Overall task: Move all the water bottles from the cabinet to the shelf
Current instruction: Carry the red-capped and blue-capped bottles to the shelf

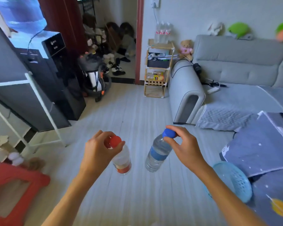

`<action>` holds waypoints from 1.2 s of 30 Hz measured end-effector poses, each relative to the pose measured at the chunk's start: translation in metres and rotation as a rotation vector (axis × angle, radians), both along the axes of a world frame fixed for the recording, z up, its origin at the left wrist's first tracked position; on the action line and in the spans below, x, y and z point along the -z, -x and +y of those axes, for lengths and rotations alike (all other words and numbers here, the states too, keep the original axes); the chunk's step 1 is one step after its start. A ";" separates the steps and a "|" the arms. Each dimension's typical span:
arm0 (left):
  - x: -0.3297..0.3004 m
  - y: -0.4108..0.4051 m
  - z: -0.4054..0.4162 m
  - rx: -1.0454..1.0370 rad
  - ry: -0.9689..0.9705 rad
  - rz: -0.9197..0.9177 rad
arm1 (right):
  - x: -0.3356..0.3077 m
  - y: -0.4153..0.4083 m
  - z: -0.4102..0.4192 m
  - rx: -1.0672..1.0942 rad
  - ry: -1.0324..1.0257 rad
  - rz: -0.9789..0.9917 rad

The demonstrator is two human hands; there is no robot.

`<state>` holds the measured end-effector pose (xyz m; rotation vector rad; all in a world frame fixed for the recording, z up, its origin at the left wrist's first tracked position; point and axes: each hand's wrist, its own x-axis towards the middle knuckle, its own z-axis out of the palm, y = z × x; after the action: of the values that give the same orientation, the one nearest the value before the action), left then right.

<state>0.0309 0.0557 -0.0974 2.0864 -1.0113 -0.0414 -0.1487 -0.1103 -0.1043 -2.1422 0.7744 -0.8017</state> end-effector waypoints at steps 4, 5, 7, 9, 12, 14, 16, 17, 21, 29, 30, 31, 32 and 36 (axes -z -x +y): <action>0.003 -0.045 -0.096 0.025 -0.007 0.008 | 0.002 -0.045 -0.094 0.036 0.029 0.011; 0.005 -0.056 -0.121 0.028 -0.009 0.005 | 0.005 -0.056 -0.119 0.034 0.041 0.016; 0.006 -0.076 -0.167 0.037 -0.018 -0.005 | 0.007 -0.077 -0.165 0.017 0.050 0.022; 0.003 -0.100 -0.217 0.043 -0.027 -0.012 | 0.005 -0.098 -0.218 -0.006 0.068 0.033; -0.010 -0.136 -0.289 0.046 -0.016 -0.013 | -0.005 -0.134 -0.292 -0.007 0.102 0.046; -0.018 -0.160 -0.336 0.033 0.010 -0.023 | -0.012 -0.159 -0.337 -0.001 0.111 0.038; -0.024 -0.184 -0.381 0.026 0.028 -0.032 | -0.016 -0.184 -0.380 0.005 0.111 0.022; -0.026 -0.196 -0.404 0.028 0.037 -0.038 | -0.017 -0.197 -0.401 0.010 0.110 0.016; -0.031 -0.251 -0.494 0.070 0.063 -0.066 | -0.014 -0.253 -0.481 0.058 0.091 -0.008; -0.022 -0.386 -0.671 0.203 0.044 -0.052 | -0.008 -0.379 -0.637 0.106 0.103 0.025; -0.023 -0.401 -0.691 0.218 0.035 -0.053 | -0.009 -0.393 -0.656 0.112 0.103 0.029; -0.026 -0.416 -0.713 0.233 0.030 -0.052 | -0.011 -0.407 -0.676 0.127 0.098 0.024; -0.029 -0.431 -0.735 0.249 0.030 -0.051 | -0.014 -0.420 -0.697 0.151 0.088 0.014; -0.036 -0.484 -0.820 0.280 0.040 -0.050 | -0.019 -0.469 -0.781 0.243 0.051 -0.023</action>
<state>0.5147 -0.7646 -0.0618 1.9046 -1.3178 -0.1093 0.3204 -0.8918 -0.0851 -2.1049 1.0255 -0.9777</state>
